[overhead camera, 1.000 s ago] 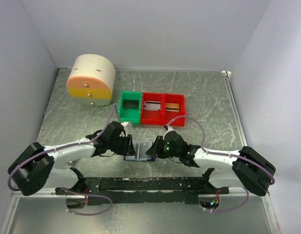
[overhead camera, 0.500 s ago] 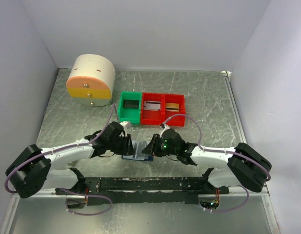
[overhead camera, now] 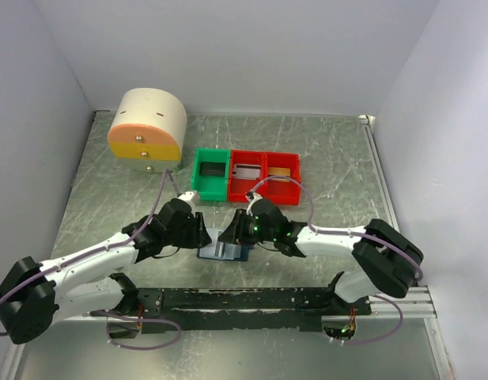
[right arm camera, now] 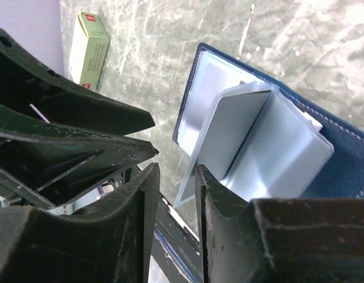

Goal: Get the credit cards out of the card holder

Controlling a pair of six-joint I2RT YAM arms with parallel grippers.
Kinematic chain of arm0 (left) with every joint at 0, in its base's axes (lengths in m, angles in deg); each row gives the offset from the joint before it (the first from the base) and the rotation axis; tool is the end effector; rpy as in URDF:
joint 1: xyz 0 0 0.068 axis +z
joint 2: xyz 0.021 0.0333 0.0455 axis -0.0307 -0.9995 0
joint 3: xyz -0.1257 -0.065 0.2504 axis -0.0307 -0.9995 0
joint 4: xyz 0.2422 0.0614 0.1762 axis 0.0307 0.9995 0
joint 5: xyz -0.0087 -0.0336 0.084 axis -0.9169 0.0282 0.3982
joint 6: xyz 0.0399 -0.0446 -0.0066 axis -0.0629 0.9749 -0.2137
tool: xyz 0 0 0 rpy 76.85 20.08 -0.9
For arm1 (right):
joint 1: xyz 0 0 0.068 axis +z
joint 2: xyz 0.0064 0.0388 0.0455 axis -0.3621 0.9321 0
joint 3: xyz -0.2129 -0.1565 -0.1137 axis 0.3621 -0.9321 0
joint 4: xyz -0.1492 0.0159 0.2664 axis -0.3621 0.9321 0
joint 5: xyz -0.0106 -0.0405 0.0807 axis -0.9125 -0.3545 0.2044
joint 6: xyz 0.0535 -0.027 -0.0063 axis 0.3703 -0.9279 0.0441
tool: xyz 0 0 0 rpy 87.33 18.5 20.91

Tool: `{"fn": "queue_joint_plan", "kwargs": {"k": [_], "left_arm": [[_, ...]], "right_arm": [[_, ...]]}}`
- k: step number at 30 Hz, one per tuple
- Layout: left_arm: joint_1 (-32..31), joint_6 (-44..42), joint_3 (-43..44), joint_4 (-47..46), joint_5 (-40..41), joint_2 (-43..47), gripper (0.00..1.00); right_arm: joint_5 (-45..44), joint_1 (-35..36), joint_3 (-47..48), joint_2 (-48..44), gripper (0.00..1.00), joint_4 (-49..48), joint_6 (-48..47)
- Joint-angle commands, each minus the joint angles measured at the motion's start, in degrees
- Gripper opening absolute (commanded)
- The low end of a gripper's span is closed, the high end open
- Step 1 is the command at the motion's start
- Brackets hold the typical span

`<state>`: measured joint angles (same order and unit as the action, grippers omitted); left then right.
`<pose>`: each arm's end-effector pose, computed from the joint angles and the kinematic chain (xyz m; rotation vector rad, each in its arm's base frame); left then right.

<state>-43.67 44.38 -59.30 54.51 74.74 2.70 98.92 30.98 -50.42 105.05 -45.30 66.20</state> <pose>0.1734 -0.1779 0.1711 0.1142 2.4808 -0.7394 0.1818 0.2490 0.1401 0.0187 2.4378 1.2552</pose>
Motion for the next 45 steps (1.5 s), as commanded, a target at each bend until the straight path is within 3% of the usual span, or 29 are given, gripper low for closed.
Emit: {"fn": "queue_joint_plan", "kwargs": {"k": [1, 8, 15, 23, 32, 45], "left_arm": [[-0.4, 3.6, -0.2, 6.0, 7.8, 2.5, 0.48], [-0.4, 6.5, -0.4, 10.7, 11.5, 6.8, 0.53], [-0.3, 5.4, -0.6, 8.8, 9.5, 8.0, 0.57], [-0.4, 2.3, 0.0, 2.0, 1.7, 3.1, 0.58], [-0.4, 0.1, 0.6, -1.3, -1.6, -2.8, 0.59], [-0.4, -4.9, 4.9, 0.2, -0.3, -9.5, 0.54]], "right_arm": [[2.7, 0.2, 3.6, 4.0, 0.32, -0.6, -1.6], [7.1, 0.3, 8.3, 9.9, 0.38, -1.1, -3.3], [1.3, 0.3, 9.8, 7.7, 0.39, 3.5, -5.0], [-4.0, 0.3, 2.9, 8.1, 0.37, 0.1, -0.3], [-4.7, -0.4, -2.0, 13.8, 0.33, -7.7, 4.0], [-3.9, -2.6, -6.2, 13.9, 0.31, -11.9, 5.5]]}}
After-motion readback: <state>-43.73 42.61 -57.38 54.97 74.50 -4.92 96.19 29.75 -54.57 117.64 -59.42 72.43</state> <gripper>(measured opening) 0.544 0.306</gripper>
